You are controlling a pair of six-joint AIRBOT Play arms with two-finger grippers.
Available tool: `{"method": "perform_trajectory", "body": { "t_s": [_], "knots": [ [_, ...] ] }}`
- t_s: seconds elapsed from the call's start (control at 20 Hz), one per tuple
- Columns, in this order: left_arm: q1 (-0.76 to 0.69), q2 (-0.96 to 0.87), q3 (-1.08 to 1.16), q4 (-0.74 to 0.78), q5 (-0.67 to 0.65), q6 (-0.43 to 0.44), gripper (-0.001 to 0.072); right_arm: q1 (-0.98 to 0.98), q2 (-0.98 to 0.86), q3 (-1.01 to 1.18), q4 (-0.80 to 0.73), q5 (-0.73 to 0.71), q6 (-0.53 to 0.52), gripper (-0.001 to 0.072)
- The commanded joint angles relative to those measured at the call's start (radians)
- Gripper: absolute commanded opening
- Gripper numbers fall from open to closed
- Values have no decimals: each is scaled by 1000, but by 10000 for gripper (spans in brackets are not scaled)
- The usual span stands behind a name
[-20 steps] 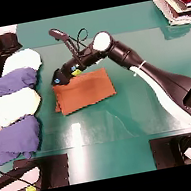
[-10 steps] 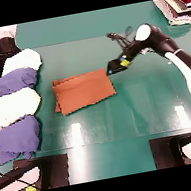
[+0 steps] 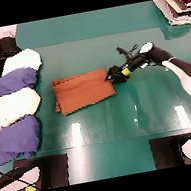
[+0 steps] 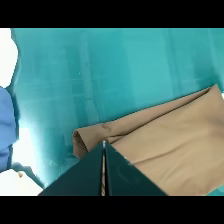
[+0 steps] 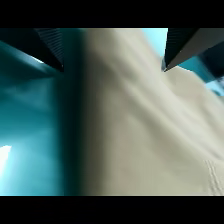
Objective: Fold the shirts.
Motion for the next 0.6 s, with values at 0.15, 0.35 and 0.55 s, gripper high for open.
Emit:
{"method": "perform_trajectory", "body": {
  "t_s": [0.15, 0.35, 0.55],
  "knots": [
    [1, -3, 0, -8, -14, 0, 29, 134, -152, 200, 46, -15, -12, 112],
    [-24, -3, 0, -37, -35, 0, 29, 97, -122, 219, 32, -2, -3, 15],
    [-147, -3, 0, -37, -20, 1, 29, -68, 66, 90, -117, -27, 30, 15]
  ]
}}
